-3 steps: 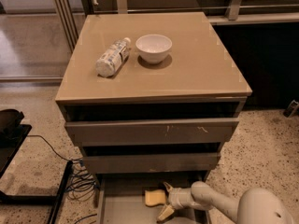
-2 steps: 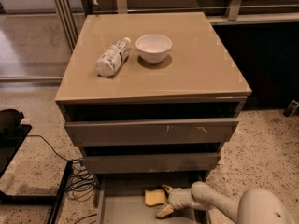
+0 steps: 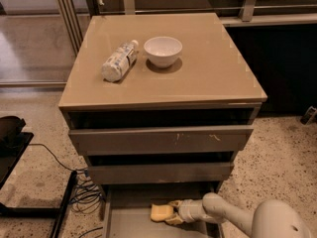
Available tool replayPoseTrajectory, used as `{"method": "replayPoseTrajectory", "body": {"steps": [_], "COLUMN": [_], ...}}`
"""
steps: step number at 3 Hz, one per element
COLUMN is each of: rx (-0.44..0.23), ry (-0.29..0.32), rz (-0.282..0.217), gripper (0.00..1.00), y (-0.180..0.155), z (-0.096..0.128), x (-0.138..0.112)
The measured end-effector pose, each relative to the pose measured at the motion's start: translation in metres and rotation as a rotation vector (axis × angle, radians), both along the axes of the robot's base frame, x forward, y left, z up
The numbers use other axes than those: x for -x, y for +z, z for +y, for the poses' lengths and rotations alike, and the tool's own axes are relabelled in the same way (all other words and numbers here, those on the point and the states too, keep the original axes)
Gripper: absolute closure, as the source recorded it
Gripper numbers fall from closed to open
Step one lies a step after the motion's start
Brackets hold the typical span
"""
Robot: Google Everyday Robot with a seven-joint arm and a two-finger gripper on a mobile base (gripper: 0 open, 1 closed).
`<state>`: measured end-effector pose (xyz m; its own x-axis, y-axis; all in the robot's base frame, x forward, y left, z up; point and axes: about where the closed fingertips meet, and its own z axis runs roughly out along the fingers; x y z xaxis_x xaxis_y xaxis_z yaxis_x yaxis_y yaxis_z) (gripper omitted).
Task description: Pick sponge from bottom drawer and place on counter
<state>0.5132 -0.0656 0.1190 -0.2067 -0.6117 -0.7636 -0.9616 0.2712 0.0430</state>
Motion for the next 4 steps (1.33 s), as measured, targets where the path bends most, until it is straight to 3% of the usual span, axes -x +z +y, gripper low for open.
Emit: {"method": "replayPoseTrajectory", "body": {"steps": [1,2,3,4], "rx": [0.000,0.000,0.004,0.021], "ry": [0.000,0.000,0.016,0.017], "rz": [0.000,0.000,0.002,-0.051], "gripper": [0.88,1.00,1.00,1.00], "y": [0.000,0.000,0.006,0.037], "z": [0.000,0.000,-0.003,-0.031], "x": [0.000,0.000,0.005,0.016]}}
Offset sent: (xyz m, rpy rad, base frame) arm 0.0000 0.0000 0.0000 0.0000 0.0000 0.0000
